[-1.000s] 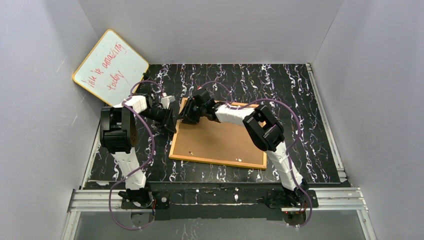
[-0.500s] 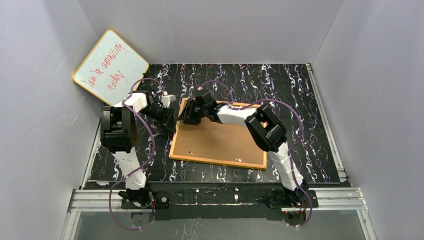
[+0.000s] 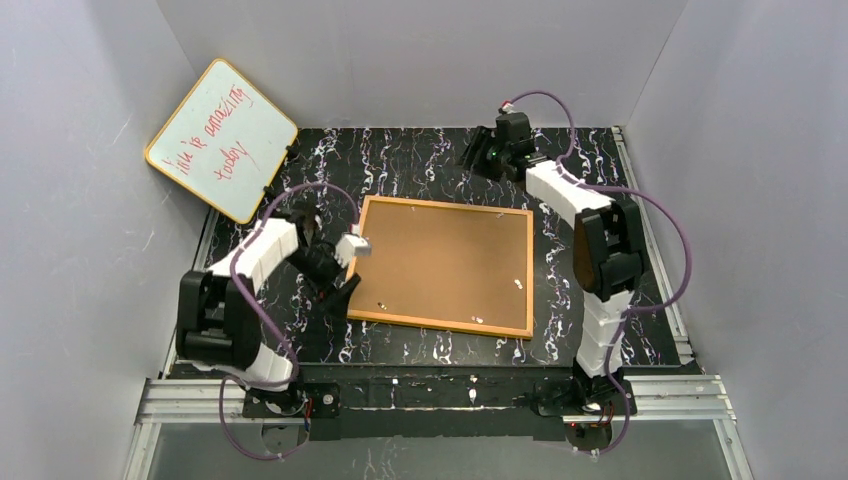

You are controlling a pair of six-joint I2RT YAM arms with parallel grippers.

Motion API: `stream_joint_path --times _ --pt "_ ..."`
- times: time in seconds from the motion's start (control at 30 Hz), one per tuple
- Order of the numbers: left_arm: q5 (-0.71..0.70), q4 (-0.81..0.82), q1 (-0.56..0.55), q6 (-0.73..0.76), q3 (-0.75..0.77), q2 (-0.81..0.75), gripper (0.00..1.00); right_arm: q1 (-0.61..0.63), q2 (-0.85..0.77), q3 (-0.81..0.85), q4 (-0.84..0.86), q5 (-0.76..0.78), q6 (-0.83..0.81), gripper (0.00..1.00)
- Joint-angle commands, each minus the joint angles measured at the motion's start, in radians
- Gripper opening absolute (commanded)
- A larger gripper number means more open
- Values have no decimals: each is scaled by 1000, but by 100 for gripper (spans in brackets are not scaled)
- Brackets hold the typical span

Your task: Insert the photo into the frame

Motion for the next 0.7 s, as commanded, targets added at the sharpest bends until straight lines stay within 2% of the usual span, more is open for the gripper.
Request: stream_joint_path --times 0.0,0.13,0.27,0.33,0.5,0.67 --pt "-153 35 -119 50 -113 -157 98 -56 132 117 -96 80 -105 63" --pt "-246 161 -165 -24 -166 -198 98 -94 256 275 -165 87 -130 63" --pt "-336 279 -199 -86 -206 -176 98 -132 321 317 -207 52 -127 63" --pt "-373 349 -201 -119 -215 -163 98 -147 321 295 -210 37 -120 62" --pt "-379 377 -222 -132 -220 -122 98 -168 260 172 -205 32 -114 61" --pt "-514 526 -238 -164 -277 -118 98 -190 188 31 -218 40 -99 60"
